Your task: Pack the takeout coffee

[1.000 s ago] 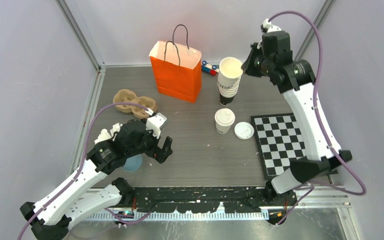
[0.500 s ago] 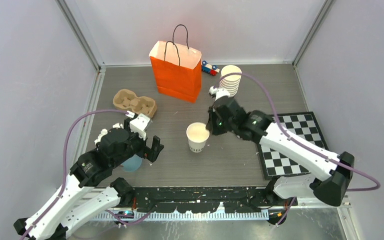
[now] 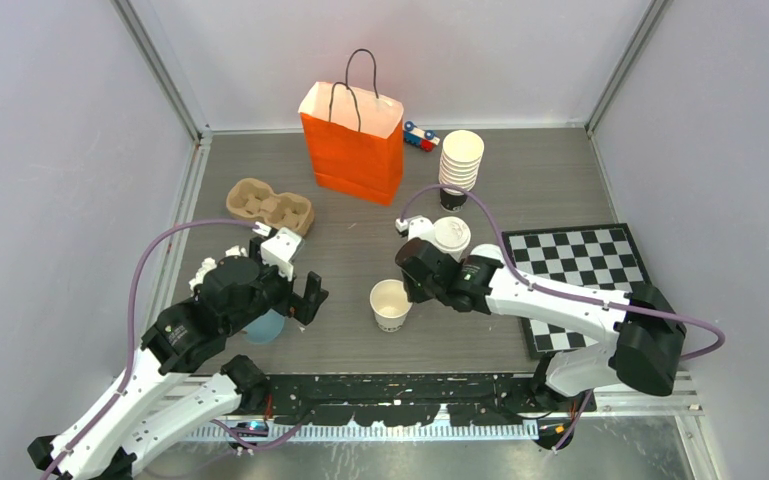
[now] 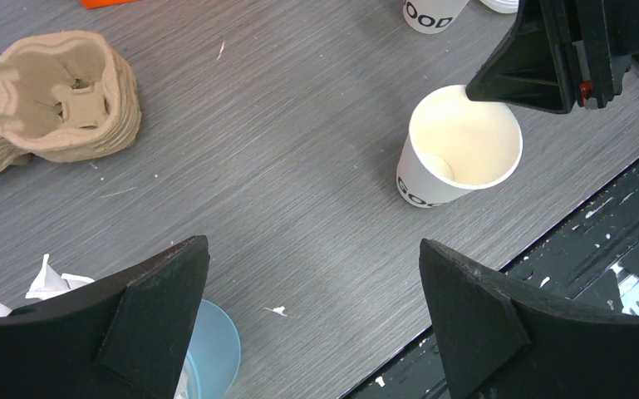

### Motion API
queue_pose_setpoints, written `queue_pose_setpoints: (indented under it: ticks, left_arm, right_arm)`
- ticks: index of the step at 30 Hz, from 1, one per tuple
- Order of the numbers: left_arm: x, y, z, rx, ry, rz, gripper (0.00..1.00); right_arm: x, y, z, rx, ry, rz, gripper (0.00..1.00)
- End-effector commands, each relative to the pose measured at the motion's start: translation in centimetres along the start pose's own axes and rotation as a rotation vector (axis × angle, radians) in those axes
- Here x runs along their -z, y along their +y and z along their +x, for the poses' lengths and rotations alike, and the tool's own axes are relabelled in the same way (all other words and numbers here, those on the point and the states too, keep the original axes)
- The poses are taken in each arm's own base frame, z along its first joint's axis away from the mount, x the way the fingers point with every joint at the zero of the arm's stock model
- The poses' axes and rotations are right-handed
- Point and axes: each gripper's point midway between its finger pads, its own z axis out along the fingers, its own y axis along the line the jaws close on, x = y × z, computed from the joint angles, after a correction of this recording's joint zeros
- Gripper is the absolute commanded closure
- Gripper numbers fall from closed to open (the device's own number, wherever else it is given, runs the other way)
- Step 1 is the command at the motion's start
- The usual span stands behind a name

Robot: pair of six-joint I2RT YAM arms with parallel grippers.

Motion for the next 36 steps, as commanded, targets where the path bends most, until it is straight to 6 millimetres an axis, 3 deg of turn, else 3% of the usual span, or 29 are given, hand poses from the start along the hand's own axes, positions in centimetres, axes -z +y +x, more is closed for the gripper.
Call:
queue_pose_setpoints:
  ticks: [1, 7, 12, 19, 22, 26, 36]
  left_arm:
    - [-0.2, -0.2, -0.7, -0.013, -0.027, 0.013, 0.0]
    - [-0.2, -0.3, -0.6, -0.014, -0.024, 0.017, 0.0]
    - [-0.3, -0.3, -0.6, -0.016, -0.018, 0.018, 0.0]
    - [-0.3, -0.4, -0.5, -0.014, -0.016, 0.022, 0.0]
    - [-0.3, -0.4, -0.5, -0.014, -0.015, 0.022, 0.0]
    - [-0.3, -0.4, -0.5, -0.015, -0.014, 0.024, 0.0]
    - [-0.2, -0.4, -0.4, -0.015, -0.014, 0.021, 0.0]
  right_arm:
    - [1.2, -0.3, -2.7, -0.077, -0.11, 0.03, 0.73]
    - [6.0, -4.3, -4.6, -0.197, -0.219, 0.157, 0.72]
    - [9.0, -9.1, -5.5, -0.344, -0.327, 0.288, 0.74]
    - [11.3, -18.6, -4.5, -0.654, -0.489, 0.525, 0.69]
    - [10.7, -21.3, -3.8, -0.728, -0.504, 0.601, 0.68]
    - [8.3, -23.7, -2.8, -0.795, -0.422, 0.662, 0.68]
    - [0.4, -25.3, 0.0, -0.936, -0.195, 0.64, 0.72]
